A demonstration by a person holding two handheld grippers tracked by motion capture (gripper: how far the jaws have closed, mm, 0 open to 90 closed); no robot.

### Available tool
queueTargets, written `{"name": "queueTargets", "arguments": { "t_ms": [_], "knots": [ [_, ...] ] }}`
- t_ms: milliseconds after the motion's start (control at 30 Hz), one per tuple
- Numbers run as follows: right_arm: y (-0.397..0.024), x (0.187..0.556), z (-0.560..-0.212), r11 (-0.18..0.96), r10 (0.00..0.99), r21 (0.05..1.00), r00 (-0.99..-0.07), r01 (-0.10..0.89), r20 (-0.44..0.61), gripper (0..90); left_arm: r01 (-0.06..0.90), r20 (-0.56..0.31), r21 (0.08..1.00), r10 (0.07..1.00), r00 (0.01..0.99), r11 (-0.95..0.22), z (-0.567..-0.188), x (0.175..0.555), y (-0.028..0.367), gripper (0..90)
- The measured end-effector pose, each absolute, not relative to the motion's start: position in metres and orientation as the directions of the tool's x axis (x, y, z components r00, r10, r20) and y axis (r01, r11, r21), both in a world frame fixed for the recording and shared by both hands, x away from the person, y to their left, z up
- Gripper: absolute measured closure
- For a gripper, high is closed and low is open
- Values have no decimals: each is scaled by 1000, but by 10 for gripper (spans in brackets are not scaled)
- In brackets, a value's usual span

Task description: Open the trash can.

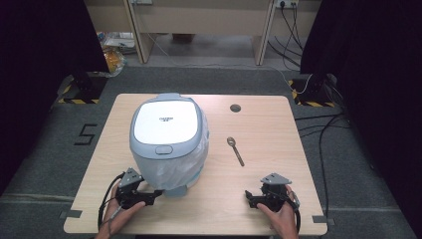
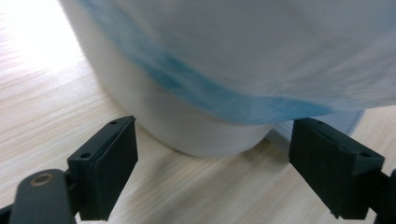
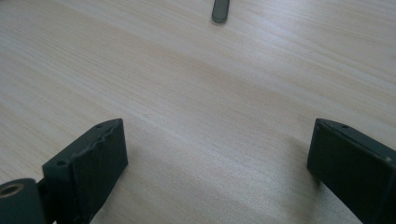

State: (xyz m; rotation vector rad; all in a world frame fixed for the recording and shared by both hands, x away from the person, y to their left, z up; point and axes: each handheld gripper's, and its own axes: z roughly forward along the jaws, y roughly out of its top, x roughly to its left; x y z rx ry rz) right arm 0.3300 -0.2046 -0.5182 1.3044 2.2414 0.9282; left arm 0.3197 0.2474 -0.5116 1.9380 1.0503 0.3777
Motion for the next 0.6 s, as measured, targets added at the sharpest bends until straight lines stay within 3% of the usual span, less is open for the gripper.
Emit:
{"name": "queueTargets", "arguments": {
  "t_ms": [600],
  "knots": [
    [-205,331,-518,352,868,708,-496,612,-3,49,531,-145,823,831,537,-199,-514,311,235,145]
  ]
}}
